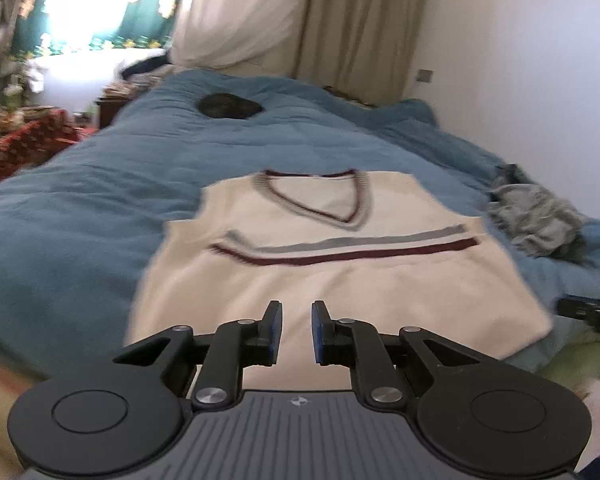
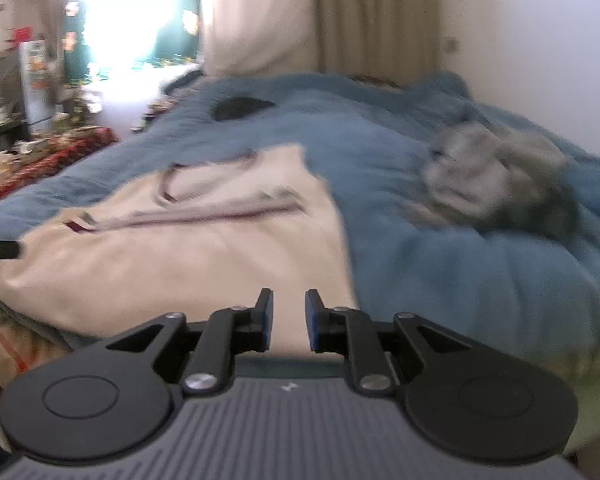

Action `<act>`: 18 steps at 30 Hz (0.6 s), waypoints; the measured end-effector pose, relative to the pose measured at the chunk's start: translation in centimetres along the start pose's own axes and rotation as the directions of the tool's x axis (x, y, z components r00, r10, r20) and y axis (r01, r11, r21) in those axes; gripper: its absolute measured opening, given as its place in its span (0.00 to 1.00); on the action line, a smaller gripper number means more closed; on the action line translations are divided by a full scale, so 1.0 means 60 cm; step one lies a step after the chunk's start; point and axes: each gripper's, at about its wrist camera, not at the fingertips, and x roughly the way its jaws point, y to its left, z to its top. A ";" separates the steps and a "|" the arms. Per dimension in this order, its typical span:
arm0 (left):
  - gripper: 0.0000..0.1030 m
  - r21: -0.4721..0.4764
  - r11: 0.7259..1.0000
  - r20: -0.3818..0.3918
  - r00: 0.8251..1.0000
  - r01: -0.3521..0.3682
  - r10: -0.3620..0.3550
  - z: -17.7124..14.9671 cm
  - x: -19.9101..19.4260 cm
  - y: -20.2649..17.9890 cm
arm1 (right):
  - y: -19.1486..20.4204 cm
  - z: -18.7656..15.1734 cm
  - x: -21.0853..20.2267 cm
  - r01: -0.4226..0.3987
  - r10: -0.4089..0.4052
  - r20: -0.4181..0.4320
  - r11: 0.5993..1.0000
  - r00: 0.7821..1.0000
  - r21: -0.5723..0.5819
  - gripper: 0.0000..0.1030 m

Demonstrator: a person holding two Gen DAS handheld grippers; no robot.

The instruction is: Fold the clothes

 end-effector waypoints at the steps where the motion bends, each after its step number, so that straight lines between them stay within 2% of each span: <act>1: 0.13 0.011 1.000 0.000 1.000 0.023 -0.023 0.005 0.013 -0.015 | 0.016 0.009 0.010 -0.014 0.014 0.006 1.000 1.000 -0.024 0.17; 5: 0.13 0.022 0.997 -0.032 0.997 0.075 -0.074 0.013 0.077 -0.066 | 0.076 0.038 0.066 -0.069 0.069 0.002 0.994 0.998 -0.085 0.17; 9: 0.13 0.032 0.999 -0.076 0.996 0.044 -0.042 0.016 0.142 -0.092 | 0.124 0.045 0.122 -0.084 0.081 -0.026 0.990 0.996 -0.111 0.17; 11: 0.14 0.001 0.999 -0.100 0.994 0.037 -0.037 0.005 0.161 -0.087 | 0.143 0.038 0.147 -0.089 0.084 -0.043 0.988 0.996 -0.125 0.17; 13: 0.14 -0.013 0.999 -0.095 0.995 0.030 -0.031 -0.009 0.161 -0.082 | 0.152 0.015 0.158 -0.079 0.072 -0.059 0.988 0.996 -0.133 0.17; 18: 0.15 0.080 0.997 -0.066 0.998 0.016 -0.011 -0.029 0.125 -0.094 | 0.153 -0.010 0.132 -0.082 0.075 -0.048 0.982 0.996 -0.169 0.17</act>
